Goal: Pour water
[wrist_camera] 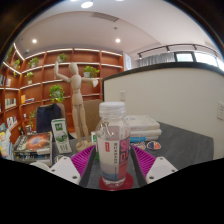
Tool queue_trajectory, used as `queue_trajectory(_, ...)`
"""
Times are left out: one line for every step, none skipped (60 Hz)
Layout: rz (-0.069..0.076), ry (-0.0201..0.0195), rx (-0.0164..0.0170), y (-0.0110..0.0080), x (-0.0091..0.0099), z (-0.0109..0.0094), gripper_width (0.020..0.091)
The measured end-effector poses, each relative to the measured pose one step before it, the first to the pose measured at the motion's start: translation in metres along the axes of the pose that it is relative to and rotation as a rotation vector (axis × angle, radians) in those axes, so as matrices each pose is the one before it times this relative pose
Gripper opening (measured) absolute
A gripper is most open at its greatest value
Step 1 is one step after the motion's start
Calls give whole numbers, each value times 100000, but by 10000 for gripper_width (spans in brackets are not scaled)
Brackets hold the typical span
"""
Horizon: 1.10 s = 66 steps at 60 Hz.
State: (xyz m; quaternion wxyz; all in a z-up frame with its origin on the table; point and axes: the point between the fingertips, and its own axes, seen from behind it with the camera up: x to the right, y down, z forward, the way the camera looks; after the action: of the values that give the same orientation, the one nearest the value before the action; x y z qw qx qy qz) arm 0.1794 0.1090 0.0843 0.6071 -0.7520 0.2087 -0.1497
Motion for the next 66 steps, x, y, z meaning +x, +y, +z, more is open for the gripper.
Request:
queue_trajectory(-370, -770, -767, 226, -166, -67, 761)
queue_trajectory(-347, -748, -390, 128, -155, -118, 792)
queue_trajectory(-303, -799, -80, 60, -183, -161, 822)
queue_trajectory(-274, -860, 85, -3, -156, -251, 845)
queue_trajectory(-171, -790, -39, 6, -87, -309, 867)
queue_trajectory(-278, -762, -76, 1, -141, -501, 883)
queue_trajectory(-310, -1085, -122, 17, -237, -440, 887)
queue_trajectory(-247, -1077, -235, 36, -212, -484, 883)
queue_trajectory(-61, -569, -237, 24, -80, -513, 885)
queue_trajectory(-46, -294, -10, -38, -13, -556, 883)
queue_trajectory(-141, -232, 88, -54, 12, -605, 883)
queue_trajectory(-244, -186, -7, -36, 33, -647, 880)
queue_trajectory(-425, -317, -267, -14, 20, -522, 880)
queue_trajectory(-564, -135, -168, -7, -34, -793, 880)
queue_trajectory(-690, 31, -228, 9, 54, -724, 880)
queue_trajectory(-641, 234, -265, 5, 127, -711, 879)
queue_trajectory(-604, 338, -359, 0, 129, -753, 879)
queue_trajectory(-682, 183, -357, -20, 125, -804, 879)
queue_trajectory(-920, -263, -225, -75, 26, -807, 880)
queue_trajectory(-1061, -684, -33, -106, -69, -810, 881)
queue_trajectory(-950, -1153, -27, -71, 107, -779, 881)
queue_trajectory(-799, -700, -20, -91, -195, -771, 884)
queue_trajectory(-651, -755, 5, -123, -77, -772, 886)
queue_trajectory(-485, -655, 7, -118, -68, -790, 883)
queue_trajectory(-271, -442, 71, -122, -19, -798, 885)
queue_trajectory(-109, -244, 44, -111, 14, -792, 885)
queue_trajectory(-6, -174, 20, -85, 7, -760, 885)
queue_trajectory(55, -134, 90, -80, 33, -806, 884)
queue_trajectory(-76, -502, 181, -184, 161, -838, 885)
queue_trajectory(12, -221, 298, -2, -196, -775, 885)
queue_trajectory(54, -265, 260, -59, -53, -706, 884)
queue_trajectory(161, -162, 211, -33, -39, -672, 884)
queue_trajectory(200, -20, 204, -45, 1, -635, 882)
queue_trajectory(238, 63, 194, -3, -10, -571, 883)
queue_trajectory(34, -23, 144, 30, -36, -580, 884)
queue_trajectory(-184, -240, 46, 67, -81, -527, 883)
queue_trajectory(-282, -655, -90, 66, -24, -375, 882)
queue_trajectory(-275, -437, -203, 141, -149, -603, 883)
queue_trajectory(-200, -546, -237, 147, -162, -436, 883)
queue_trajectory(-85, -523, -311, 177, -145, -378, 883)
queue_trajectory(-11, -367, -321, 166, -134, -356, 883)
queue_trajectory(41, -349, -206, 148, -147, -322, 883)
queue_trajectory(41, -393, -72, 113, -162, -304, 883)
queue_trajectory(17, -477, -53, 113, -201, -288, 882)
queue_trajectory(-24, -645, -110, 227, -307, -34, 883)
queue_trajectory(14, -572, -366, 151, -191, -460, 882)
queue_trajectory(60, -607, -404, 159, -226, -243, 883)
queue_trajectory(114, -658, -396, 154, -226, -152, 883)
queue_trajectory(108, -657, -361, 135, -223, -144, 882)
queue_trajectory(80, -678, -277, 140, -231, -107, 882)
queue_trajectory(48, -675, -215, 110, -238, -88, 883)
queue_trajectory(2, -657, -161, 97, -225, -97, 884)
queue_trajectory(-50, -565, -107, 144, -352, 177, 884)
queue_trajectory(-62, -681, -215, 144, -123, -226, 883)
queue_trajectory(-36, -622, -263, 99, -174, -43, 884)
queue_trajectory(5, -571, -267, 93, -181, -73, 884)
queue_trajectory(81, -575, -88, 29, -153, -71, 883)
queue_trajectory(254, -616, -4, 40, -191, -61, 885)
queue_trajectory(294, -595, -54, 40, -160, -97, 885)
queue_trajectory(325, -548, -29, 23, -137, 88, 884)
queue_trajectory(385, -219, -43, 30, -69, -84, 885)
queue_trajectory(325, -38, -27, 10, -50, -73, 885)
queue_trajectory(255, 69, -9, -18, -20, -82, 885)
queue_trajectory(145, 75, 16, -31, -7, -38, 885)
queue_trajectory(-92, 63, 61, -60, 9, -30, 885)
queue_trajectory(-321, 20, 65, -44, -12, -14, 883)
